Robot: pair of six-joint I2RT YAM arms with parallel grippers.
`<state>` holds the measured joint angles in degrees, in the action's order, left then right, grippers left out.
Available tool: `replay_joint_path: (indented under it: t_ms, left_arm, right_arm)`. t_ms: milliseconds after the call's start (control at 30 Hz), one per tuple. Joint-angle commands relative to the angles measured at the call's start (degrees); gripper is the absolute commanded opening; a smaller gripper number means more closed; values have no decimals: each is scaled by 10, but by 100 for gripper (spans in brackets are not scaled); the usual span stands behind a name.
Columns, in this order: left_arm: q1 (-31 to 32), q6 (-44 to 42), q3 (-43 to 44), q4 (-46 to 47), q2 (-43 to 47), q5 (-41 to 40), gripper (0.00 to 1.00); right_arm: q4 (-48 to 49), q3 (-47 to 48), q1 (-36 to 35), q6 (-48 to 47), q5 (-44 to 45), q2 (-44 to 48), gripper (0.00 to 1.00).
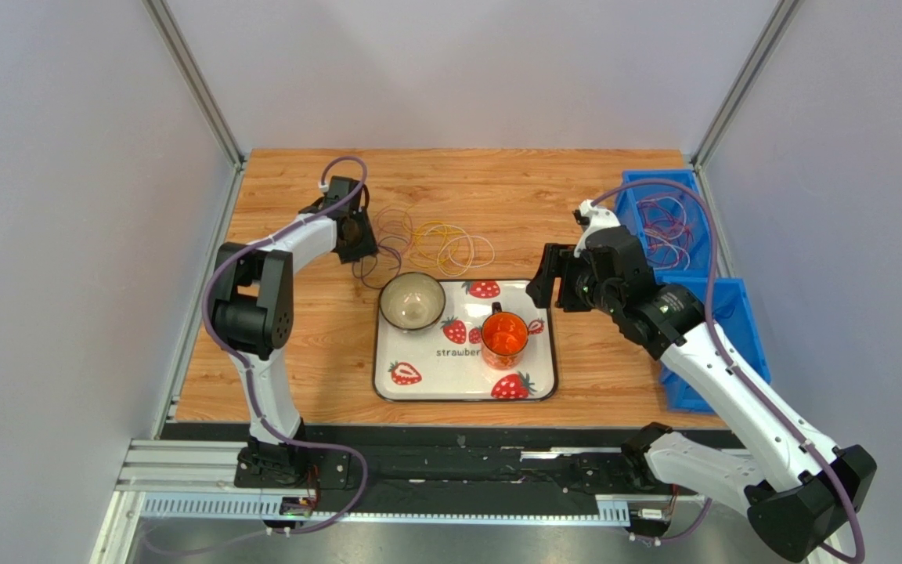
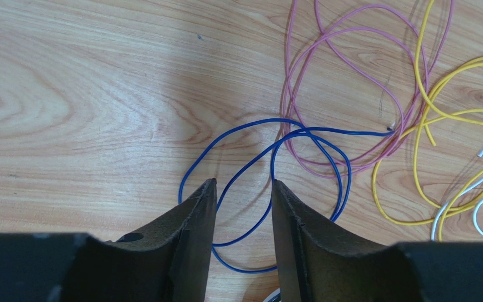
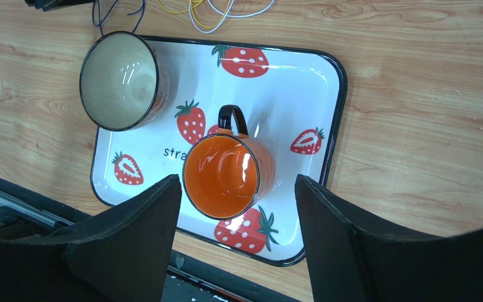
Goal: Untangle the cables
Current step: Pick up the cable at the center of the board.
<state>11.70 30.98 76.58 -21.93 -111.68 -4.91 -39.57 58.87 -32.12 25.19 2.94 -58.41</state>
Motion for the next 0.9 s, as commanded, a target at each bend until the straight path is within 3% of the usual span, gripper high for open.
replay_joint_path:
  t_ms: [0, 367, 767, 867]
  left_arm:
    - [-1, 7, 20, -1, -6, 6, 45]
    - [-1, 9, 69, -56, -35, -19, 44]
    - [-1, 0, 105, -101, -57, -27, 15]
    - [-1, -1, 111, -108, -55, -23, 0]
  right_arm:
    - [22, 1, -3, -9, 7, 0, 71]
    - [20, 3, -3, -8, 6, 1, 71]
    - [18, 1, -2, -10, 11, 7, 71]
    - [17, 1, -2, -9, 14, 9, 71]
